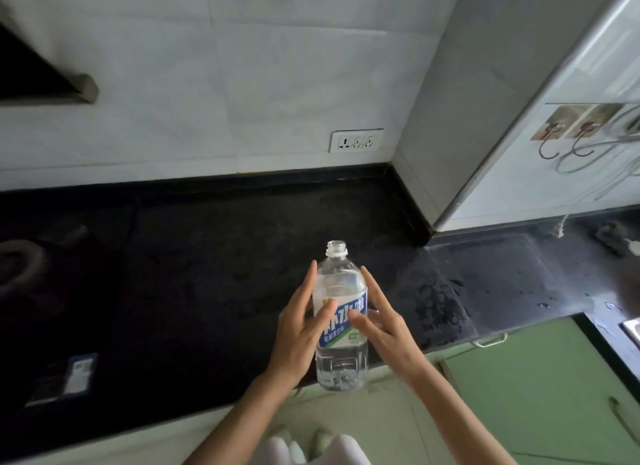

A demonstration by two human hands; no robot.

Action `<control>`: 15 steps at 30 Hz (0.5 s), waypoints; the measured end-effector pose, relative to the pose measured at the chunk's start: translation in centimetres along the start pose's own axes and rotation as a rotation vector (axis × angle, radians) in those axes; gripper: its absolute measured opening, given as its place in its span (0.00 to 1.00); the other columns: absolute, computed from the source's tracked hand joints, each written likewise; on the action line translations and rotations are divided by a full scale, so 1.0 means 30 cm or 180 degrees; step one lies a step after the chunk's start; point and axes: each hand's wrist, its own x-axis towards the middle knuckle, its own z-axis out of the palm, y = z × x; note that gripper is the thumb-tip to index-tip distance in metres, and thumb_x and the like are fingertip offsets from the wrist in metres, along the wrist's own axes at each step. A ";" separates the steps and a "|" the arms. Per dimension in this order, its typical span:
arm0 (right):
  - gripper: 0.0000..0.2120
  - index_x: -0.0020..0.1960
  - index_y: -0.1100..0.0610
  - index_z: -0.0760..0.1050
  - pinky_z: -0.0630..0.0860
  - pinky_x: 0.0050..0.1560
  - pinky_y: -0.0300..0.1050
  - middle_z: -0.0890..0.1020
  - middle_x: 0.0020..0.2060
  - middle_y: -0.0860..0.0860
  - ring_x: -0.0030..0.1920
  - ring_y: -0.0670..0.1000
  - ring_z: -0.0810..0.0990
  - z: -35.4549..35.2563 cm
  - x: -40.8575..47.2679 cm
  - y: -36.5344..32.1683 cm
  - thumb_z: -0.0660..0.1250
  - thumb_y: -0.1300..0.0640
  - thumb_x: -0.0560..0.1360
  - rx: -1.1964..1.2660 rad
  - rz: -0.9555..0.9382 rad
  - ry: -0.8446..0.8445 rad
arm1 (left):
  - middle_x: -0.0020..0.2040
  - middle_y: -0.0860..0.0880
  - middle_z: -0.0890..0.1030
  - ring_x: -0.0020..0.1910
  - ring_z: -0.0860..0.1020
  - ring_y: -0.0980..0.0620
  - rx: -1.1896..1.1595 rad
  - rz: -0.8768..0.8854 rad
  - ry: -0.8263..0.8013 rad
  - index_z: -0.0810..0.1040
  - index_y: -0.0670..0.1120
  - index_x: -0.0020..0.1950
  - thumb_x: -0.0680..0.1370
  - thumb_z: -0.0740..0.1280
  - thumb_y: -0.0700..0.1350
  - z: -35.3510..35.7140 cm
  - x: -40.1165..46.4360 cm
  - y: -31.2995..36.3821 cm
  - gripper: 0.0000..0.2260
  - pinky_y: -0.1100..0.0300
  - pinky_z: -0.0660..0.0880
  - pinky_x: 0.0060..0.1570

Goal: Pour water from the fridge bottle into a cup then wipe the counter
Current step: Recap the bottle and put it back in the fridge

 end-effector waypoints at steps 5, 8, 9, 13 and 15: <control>0.36 0.77 0.50 0.46 0.76 0.57 0.42 0.77 0.61 0.34 0.62 0.46 0.77 0.021 0.044 0.014 0.62 0.66 0.78 0.0020 0.0008 -0.0424 | 0.71 0.65 0.67 0.69 0.67 0.64 0.0470 0.0243 -0.0204 0.60 0.65 0.73 0.73 0.67 0.59 -0.082 0.011 0.008 0.30 0.63 0.69 0.66; 0.36 0.77 0.50 0.48 0.74 0.61 0.45 0.75 0.64 0.38 0.66 0.46 0.73 0.029 0.072 0.020 0.64 0.65 0.77 -0.0086 -0.0024 -0.0553 | 0.71 0.66 0.66 0.70 0.67 0.62 0.0633 0.0240 -0.0284 0.60 0.67 0.73 0.72 0.69 0.59 -0.125 0.021 -0.004 0.31 0.56 0.70 0.67; 0.36 0.76 0.49 0.48 0.73 0.63 0.46 0.74 0.65 0.39 0.67 0.46 0.72 0.032 0.082 0.022 0.65 0.64 0.77 -0.0127 -0.0034 -0.0584 | 0.71 0.66 0.66 0.71 0.66 0.61 0.0679 0.0232 -0.0310 0.61 0.66 0.73 0.72 0.70 0.58 -0.139 0.023 -0.010 0.32 0.53 0.70 0.67; 0.36 0.76 0.46 0.50 0.69 0.68 0.52 0.70 0.69 0.41 0.70 0.47 0.69 0.048 0.109 0.038 0.67 0.59 0.76 -0.0294 -0.0131 -0.0698 | 0.72 0.63 0.65 0.71 0.66 0.59 0.0817 0.0195 -0.0375 0.60 0.62 0.75 0.74 0.73 0.49 -0.173 0.027 -0.039 0.34 0.49 0.71 0.67; 0.36 0.75 0.43 0.52 0.69 0.68 0.51 0.70 0.69 0.39 0.70 0.47 0.68 0.056 0.115 0.050 0.68 0.60 0.76 -0.0396 -0.0177 -0.0669 | 0.73 0.61 0.65 0.71 0.66 0.59 0.0841 0.0168 -0.0367 0.62 0.62 0.74 0.73 0.73 0.45 -0.178 0.027 -0.056 0.34 0.49 0.71 0.66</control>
